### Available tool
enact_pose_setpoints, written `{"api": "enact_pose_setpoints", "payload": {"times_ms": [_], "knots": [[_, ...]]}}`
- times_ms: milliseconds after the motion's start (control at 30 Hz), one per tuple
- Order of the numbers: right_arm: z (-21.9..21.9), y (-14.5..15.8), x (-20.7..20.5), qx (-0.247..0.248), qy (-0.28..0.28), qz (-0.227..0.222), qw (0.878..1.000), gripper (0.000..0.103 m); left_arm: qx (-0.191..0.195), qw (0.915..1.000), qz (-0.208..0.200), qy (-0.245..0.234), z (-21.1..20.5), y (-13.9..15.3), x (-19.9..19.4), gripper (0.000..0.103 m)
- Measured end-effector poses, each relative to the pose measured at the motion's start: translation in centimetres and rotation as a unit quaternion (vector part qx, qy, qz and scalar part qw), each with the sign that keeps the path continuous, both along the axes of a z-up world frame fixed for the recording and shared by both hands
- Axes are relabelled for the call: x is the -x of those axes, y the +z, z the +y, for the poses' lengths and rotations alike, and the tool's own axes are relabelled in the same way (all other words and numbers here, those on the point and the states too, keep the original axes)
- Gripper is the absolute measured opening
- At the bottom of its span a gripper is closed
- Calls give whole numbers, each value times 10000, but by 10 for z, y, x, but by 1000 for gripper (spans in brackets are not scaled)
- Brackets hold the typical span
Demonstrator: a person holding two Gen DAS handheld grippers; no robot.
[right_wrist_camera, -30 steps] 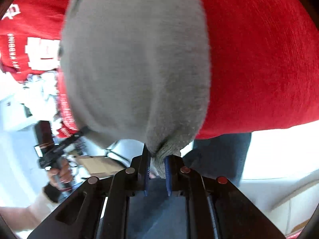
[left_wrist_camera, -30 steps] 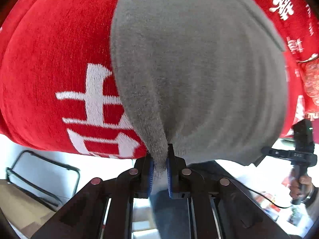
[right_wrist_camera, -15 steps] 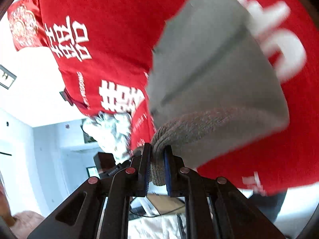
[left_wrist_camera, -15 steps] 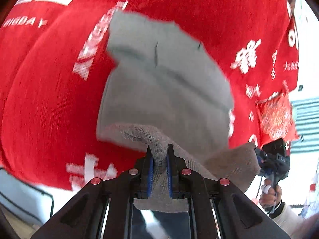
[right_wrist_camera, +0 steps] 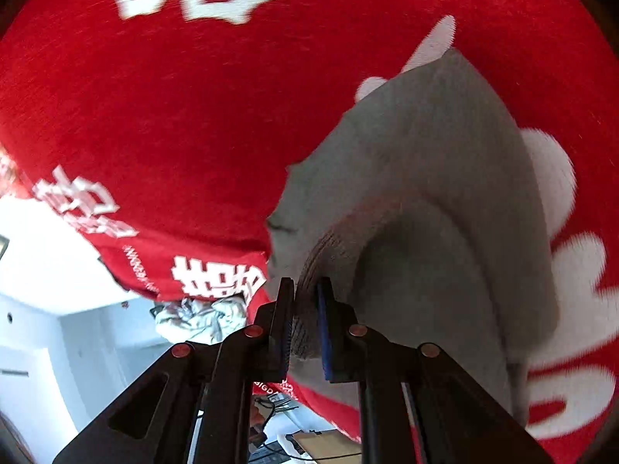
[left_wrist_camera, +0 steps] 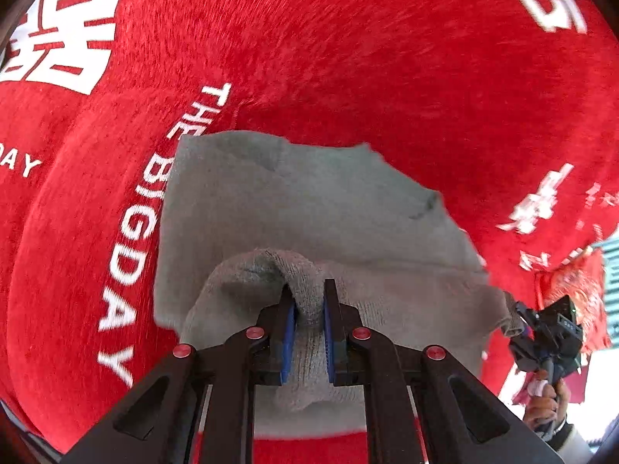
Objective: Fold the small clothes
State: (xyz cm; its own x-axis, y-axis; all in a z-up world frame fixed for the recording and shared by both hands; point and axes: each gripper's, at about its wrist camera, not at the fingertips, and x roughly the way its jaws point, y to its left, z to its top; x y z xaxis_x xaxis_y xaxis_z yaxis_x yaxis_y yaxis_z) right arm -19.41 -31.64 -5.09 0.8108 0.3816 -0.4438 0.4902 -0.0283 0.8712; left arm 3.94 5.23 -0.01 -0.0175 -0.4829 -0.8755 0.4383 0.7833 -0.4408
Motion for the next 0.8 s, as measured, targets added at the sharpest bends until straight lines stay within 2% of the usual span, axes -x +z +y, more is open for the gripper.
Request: {"api": "enact_pose_setpoints", "payload": {"times_ms": [67,133,200,267,333,367,400,433,500,600,733,800], "knots": [[-4,-5,-7,-47,51,32,10000,14,-175,9998,48,98,-6,-11,-7,13],[-9,-8,-12,-143,39,5,9999,14,-311,9993,114,193,-8,-18,-13,22],[-14,-9,-13,-258,-37,-20,9997,17,-458,9984,93,311,-7,-18,-18,54],[-20,-8,-15,-317,-105,1,9994,18,-509,9977,-71,433,-4,-10,-23,68],[-22,1,-17,-136,42,142,9998,21,-484,9974,-191,491,-2,2,-30,70],[-22,6,-16,21,163,238,9996,36,-465,9975,-207,486,-1,7,-32,70],[-22,12,-10,169,300,307,9989,57,-471,9977,-221,436,1,12,-34,70],[-20,18,-6,284,410,310,9983,64,-485,9980,-210,356,2,15,-33,70],[-8,22,0,268,570,277,9976,65,-455,9989,-20,143,3,15,-29,70],[12,11,13,-120,646,315,9973,65,-349,9975,551,-268,7,5,-13,70],[30,-14,12,-586,750,444,9945,65,-324,9893,1255,-674,1,-24,16,70],[29,-18,-1,-703,651,208,9952,65,-312,9859,1467,-738,-7,-36,22,70]]}}
